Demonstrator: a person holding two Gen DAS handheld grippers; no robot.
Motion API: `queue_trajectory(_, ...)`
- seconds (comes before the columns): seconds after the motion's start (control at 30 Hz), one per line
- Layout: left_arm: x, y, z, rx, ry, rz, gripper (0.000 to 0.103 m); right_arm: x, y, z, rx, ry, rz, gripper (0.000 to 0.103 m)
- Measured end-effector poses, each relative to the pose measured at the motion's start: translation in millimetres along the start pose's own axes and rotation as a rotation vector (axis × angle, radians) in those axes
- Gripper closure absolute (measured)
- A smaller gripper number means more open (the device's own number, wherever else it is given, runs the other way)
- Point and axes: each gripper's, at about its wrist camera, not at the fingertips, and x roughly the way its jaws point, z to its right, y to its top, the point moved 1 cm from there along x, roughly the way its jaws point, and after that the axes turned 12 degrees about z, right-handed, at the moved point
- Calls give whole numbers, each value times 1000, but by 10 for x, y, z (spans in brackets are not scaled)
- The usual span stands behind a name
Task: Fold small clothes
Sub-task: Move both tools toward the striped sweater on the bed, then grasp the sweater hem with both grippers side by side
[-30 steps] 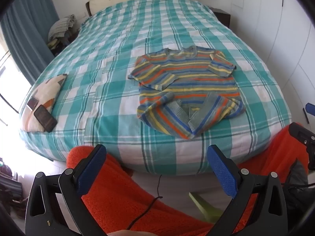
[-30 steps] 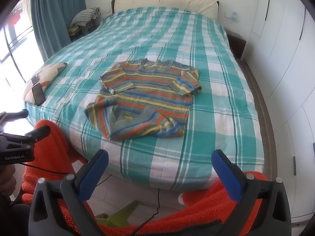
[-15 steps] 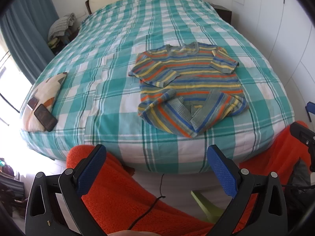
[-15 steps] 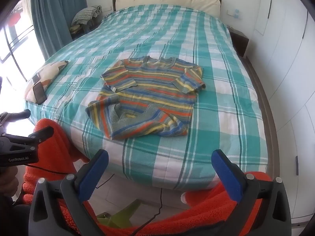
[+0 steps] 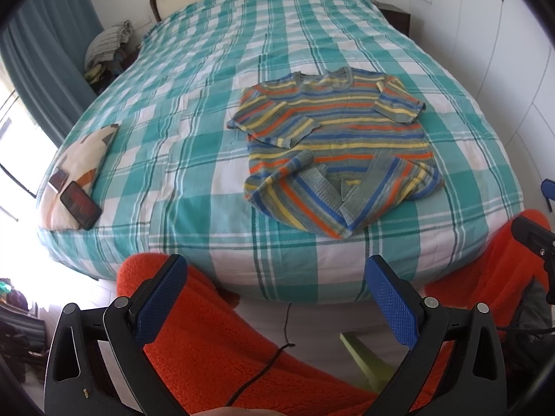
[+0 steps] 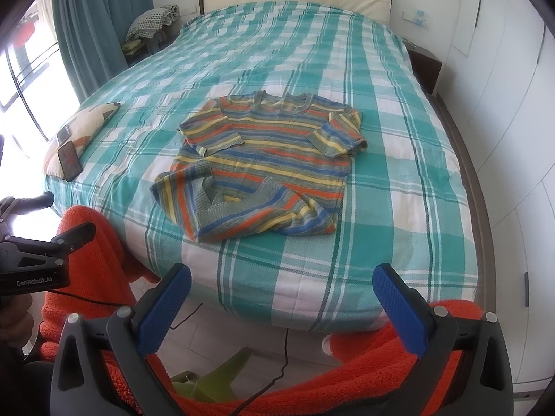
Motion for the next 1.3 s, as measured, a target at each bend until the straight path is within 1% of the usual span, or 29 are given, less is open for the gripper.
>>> queue_trajectory(0.63, 9, 8, 14, 2, 3, -4, 1, 16, -4, 6, 1, 0, -1, 0)
queue_trajectory(0.87, 76, -80, -2, 11, 5, -18, 1, 49, -26, 6, 1, -1, -4, 0)
queue_trajectory(0.93, 124, -52, 5, 15, 12, -26, 1, 43, -17, 15, 2, 0, -3, 0)
queue_trajectory(1.0, 222, -30, -103, 1, 15, -26, 1, 53, -17, 18, -1, 8, 4, 0)
queue_trajectory(1.03, 294, -10, -183, -15, 4, -18, 1, 77, -21, 26, -7, 20, 16, 0)
queue_trajectory(1.13, 720, 65, -444, -42, -91, -16, 1, 273, 28, 132, -50, 72, 76, 0)
queue_trajectory(1.2, 1079, 156, -508, -20, -141, -10, 1, 614, 91, 250, -98, 82, 67, 0)
queue_trajectory(1.27, 1434, 270, -444, 32, -181, -14, 1, 1084, 186, 360, -136, 100, 20, 0)
queue_trajectory(1.3, 1606, 331, -371, 66, -187, -19, 1, 1324, 246, 400, -151, 114, -3, 0)
